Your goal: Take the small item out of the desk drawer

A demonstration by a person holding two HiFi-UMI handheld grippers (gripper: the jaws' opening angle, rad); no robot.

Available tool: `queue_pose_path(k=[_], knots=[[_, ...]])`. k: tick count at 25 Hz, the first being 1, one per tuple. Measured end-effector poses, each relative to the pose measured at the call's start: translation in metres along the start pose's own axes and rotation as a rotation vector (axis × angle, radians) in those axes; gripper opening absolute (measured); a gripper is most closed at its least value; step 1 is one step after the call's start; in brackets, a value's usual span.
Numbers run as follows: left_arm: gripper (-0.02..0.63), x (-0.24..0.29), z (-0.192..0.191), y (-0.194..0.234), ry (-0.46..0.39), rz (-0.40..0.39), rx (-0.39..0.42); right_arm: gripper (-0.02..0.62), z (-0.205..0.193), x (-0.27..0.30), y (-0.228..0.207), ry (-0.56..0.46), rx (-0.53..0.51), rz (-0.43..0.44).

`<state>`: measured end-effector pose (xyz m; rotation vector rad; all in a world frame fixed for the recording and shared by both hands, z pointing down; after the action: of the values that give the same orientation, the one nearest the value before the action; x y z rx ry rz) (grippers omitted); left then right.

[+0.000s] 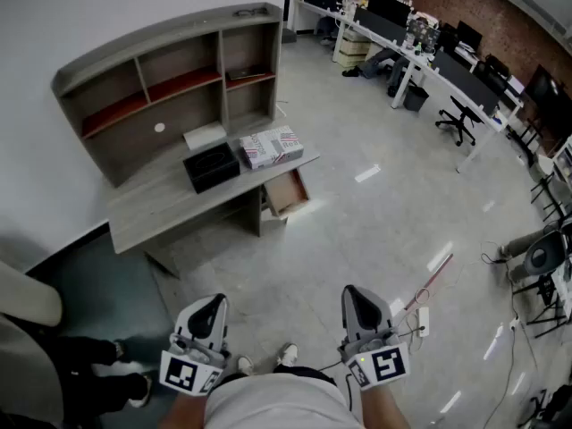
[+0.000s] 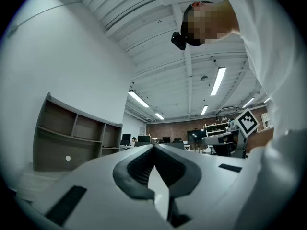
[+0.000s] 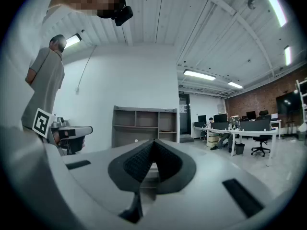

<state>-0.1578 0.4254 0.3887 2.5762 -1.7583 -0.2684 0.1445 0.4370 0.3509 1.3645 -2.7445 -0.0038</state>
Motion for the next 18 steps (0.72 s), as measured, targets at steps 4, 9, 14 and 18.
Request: queue_pose_path(k=[4,9,14,18], knots=[[0.018,0.004,-0.001,-0.002,0.002,-0.002,0.003,0.02,0.0,0.002,-0.002,0.002,0.002,0.008],[0.018,0.009,-0.002,-0.01,0.0,-0.003,0.015,0.02,-0.002,-0.001,-0.01,-0.027,0.026,0.037],[0.017,0.02,-0.003,-0.023,0.001,0.016,0.026,0.021,-0.008,-0.006,-0.03,-0.031,0.048,0.058],[0.018,0.028,-0.009,-0.039,0.009,0.02,0.034,0.02,-0.018,-0.011,-0.047,-0.033,0.059,0.078]])
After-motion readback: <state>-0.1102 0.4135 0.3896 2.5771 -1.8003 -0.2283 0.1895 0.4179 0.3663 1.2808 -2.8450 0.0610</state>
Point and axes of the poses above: the fingertips, and each gripper's own axes: x forward along the fingers, y to its left, z out of its top, the point moved 8 cm from there along -x, backward along the fingers, and after that the axes turned 15 degrees about z, right-handed, at the moved point
